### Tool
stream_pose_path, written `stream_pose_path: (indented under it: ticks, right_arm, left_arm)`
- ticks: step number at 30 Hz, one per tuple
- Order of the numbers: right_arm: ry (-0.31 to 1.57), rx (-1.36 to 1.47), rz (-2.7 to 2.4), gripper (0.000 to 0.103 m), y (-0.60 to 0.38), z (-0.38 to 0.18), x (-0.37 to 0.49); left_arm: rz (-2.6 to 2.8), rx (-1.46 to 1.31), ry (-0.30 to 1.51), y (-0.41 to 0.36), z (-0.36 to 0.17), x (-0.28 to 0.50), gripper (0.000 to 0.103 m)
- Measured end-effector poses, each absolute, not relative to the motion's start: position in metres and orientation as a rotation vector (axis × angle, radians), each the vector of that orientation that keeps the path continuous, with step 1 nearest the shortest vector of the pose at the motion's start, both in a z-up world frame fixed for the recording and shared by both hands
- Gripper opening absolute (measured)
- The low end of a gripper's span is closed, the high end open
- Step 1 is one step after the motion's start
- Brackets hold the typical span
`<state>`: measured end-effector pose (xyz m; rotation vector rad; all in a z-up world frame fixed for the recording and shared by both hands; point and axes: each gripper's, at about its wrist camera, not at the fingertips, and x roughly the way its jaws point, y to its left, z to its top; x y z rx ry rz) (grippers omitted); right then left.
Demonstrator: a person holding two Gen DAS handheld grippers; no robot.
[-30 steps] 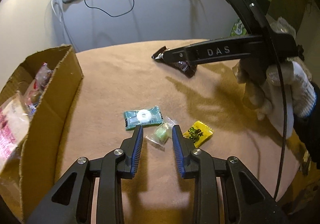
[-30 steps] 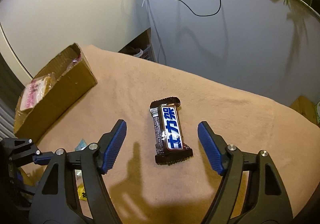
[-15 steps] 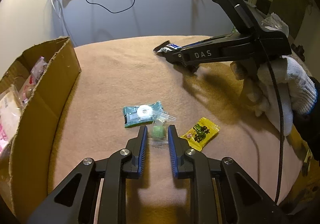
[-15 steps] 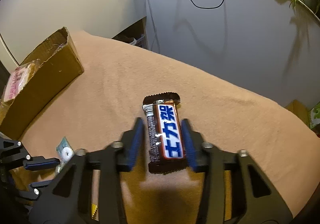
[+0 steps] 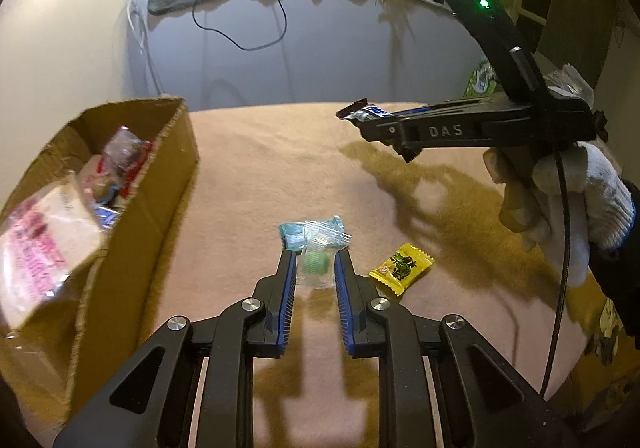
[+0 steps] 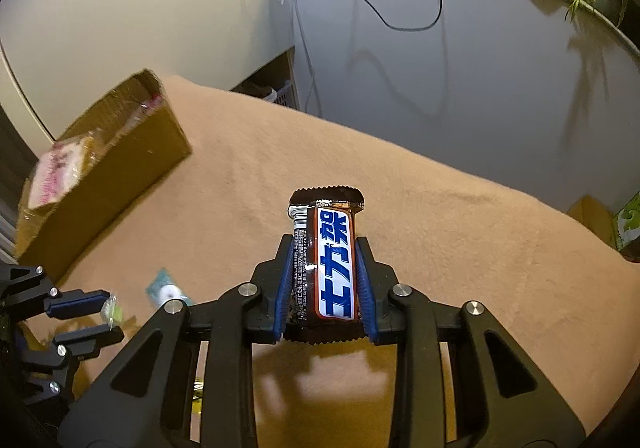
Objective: Organize snacks
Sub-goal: 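Carry the chocolate bar into the box and open the right tool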
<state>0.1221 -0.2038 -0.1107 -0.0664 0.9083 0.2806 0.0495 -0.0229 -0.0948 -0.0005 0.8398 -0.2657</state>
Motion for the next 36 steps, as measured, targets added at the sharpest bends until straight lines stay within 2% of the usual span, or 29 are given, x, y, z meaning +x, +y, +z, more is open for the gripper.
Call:
stream_pose_path:
  ticks: [11, 24, 36]
  right_arm:
    - [0.838, -0.104, 0.352, 0.030, -0.155, -0.070, 0.110]
    - [0.815, -0.140, 0.459, 0.030, -0.073, -0.055, 0.119]
    - [0.824, -0.159, 0.538, 0.030, -0.017, -0.054, 0.138]
  left_arm:
    - [-0.189, -0.032, 0.754, 0.024, -0.068, 0.029, 0.018]
    - [-0.055, -0.065, 0.678, 0.088, -0.045, 0.019, 0.018]
    - [0.031, -0.086, 0.654, 0.132, -0.045, 0.016, 0.018]
